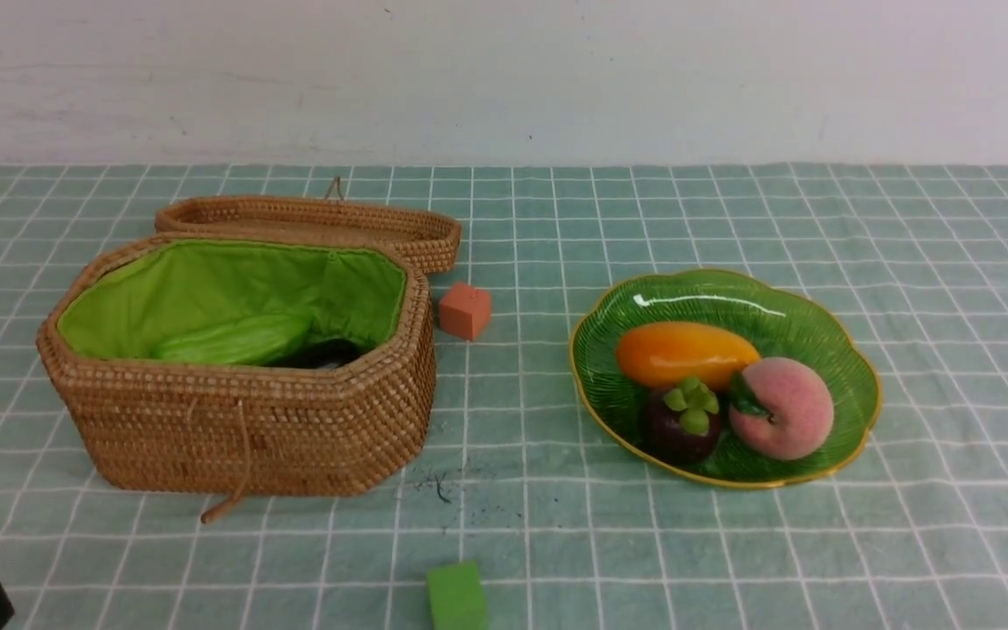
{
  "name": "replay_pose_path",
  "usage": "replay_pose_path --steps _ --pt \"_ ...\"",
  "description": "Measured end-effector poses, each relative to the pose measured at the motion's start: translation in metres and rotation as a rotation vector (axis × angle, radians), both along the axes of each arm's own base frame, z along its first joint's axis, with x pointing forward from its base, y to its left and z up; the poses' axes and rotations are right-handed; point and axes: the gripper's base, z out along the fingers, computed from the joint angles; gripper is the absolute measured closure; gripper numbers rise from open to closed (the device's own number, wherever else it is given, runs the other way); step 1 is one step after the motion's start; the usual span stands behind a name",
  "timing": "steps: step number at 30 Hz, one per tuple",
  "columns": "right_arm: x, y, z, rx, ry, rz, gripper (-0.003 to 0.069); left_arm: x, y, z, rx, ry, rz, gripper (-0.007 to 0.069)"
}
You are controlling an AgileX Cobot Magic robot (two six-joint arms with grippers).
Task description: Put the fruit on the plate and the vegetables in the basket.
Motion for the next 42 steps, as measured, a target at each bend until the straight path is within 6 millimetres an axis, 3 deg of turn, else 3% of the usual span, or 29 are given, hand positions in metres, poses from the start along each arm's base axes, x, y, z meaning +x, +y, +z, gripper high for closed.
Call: replay_pose_path --steps 2,5,9,42 --pt "0.0 0.0 0.0 0.0 0.0 0.0 0.0626 0.002 0.003 -0.017 -0.01 -0.001 0.074 0.0638" --pt "0.0 0.0 0.0 0.0 0.0 0.0 0.0622 0.008 0.005 -0.06 0.014 0.108 0.168 0.0638" --pt "0.0 0.0 0.0 0.0 0.001 0.0 0.0618 0.007 0.006 -0.081 0.031 0.247 0.193 0.0638" --pt "0.0 0.0 0.0 0.0 0.001 0.0 0.0575 0.007 0.006 -0.081 0.028 0.244 0.192 0.0638"
